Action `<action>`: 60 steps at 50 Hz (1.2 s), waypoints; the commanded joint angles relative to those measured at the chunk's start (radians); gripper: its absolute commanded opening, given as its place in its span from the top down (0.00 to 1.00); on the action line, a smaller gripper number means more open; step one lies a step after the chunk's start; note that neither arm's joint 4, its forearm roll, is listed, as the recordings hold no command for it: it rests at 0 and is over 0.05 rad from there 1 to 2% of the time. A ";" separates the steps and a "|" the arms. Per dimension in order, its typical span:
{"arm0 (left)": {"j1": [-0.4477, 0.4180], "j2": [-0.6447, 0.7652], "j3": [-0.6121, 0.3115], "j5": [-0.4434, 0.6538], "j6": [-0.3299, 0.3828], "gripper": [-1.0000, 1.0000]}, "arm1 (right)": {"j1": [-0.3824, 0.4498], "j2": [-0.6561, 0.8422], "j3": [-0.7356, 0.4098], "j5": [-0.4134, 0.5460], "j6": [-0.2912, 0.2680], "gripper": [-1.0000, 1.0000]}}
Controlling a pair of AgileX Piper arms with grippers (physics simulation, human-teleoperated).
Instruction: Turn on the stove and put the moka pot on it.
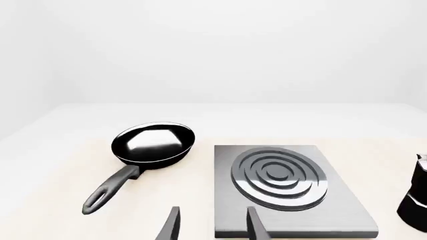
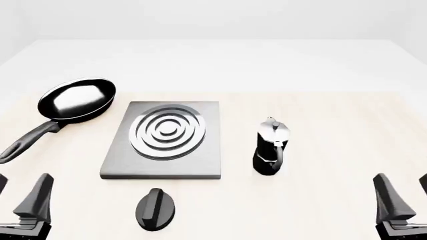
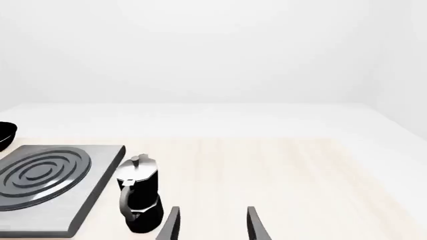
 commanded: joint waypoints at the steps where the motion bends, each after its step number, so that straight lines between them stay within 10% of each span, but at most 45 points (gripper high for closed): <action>1: 0.001 0.004 -0.004 0.002 -0.003 0.00 | 0.002 0.001 -0.003 0.003 0.002 0.00; 24: -0.039 0.104 -0.158 0.058 0.031 0.00 | 0.014 -0.001 -0.001 -0.002 0.003 0.00; 34: -0.178 0.353 -0.316 0.190 0.233 0.00 | 0.021 0.003 -0.001 -0.005 0.005 0.00; 35: -0.277 0.452 -0.393 0.302 0.420 0.00 | 0.031 0.009 0.000 -0.010 0.007 0.00; 36: -0.283 0.465 -0.396 0.312 0.439 0.00 | 0.032 0.009 -0.001 -0.010 0.009 0.00; 60: -0.287 0.561 -0.375 0.414 0.613 0.00 | 0.038 0.005 0.000 -0.006 0.014 0.00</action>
